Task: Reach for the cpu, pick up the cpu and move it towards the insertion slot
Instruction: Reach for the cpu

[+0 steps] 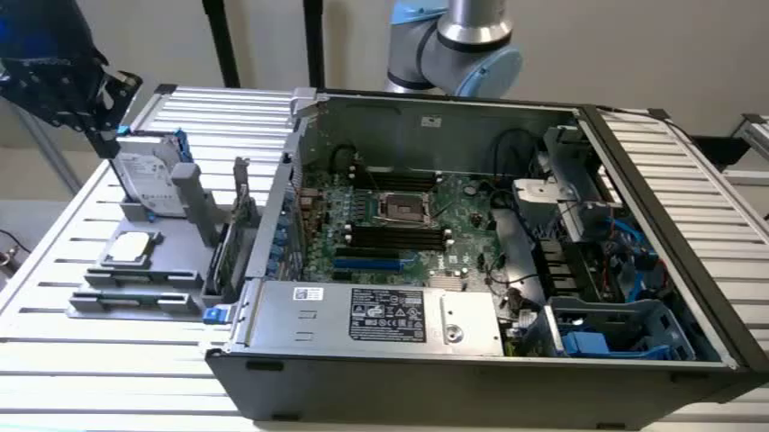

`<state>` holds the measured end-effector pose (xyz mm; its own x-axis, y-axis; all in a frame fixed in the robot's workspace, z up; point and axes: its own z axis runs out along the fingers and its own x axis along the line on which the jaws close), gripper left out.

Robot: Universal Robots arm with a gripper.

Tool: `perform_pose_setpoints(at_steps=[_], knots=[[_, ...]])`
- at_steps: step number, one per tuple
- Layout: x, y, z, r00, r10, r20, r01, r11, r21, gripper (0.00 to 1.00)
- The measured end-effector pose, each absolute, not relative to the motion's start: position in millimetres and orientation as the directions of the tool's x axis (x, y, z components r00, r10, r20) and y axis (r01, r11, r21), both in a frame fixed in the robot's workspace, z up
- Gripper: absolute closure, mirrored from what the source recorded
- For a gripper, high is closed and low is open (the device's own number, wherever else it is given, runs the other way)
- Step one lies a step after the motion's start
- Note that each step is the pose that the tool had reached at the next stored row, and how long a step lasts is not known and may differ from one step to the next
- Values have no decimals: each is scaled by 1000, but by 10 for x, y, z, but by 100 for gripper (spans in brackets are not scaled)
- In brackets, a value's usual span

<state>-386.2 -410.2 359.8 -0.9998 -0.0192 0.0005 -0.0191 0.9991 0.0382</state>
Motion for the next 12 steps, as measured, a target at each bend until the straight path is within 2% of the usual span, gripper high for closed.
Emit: perform_pose_setpoints(at_steps=[12], knots=[[-3864,-4094,3597,-1000,-19,1,-19,999,38,89]])
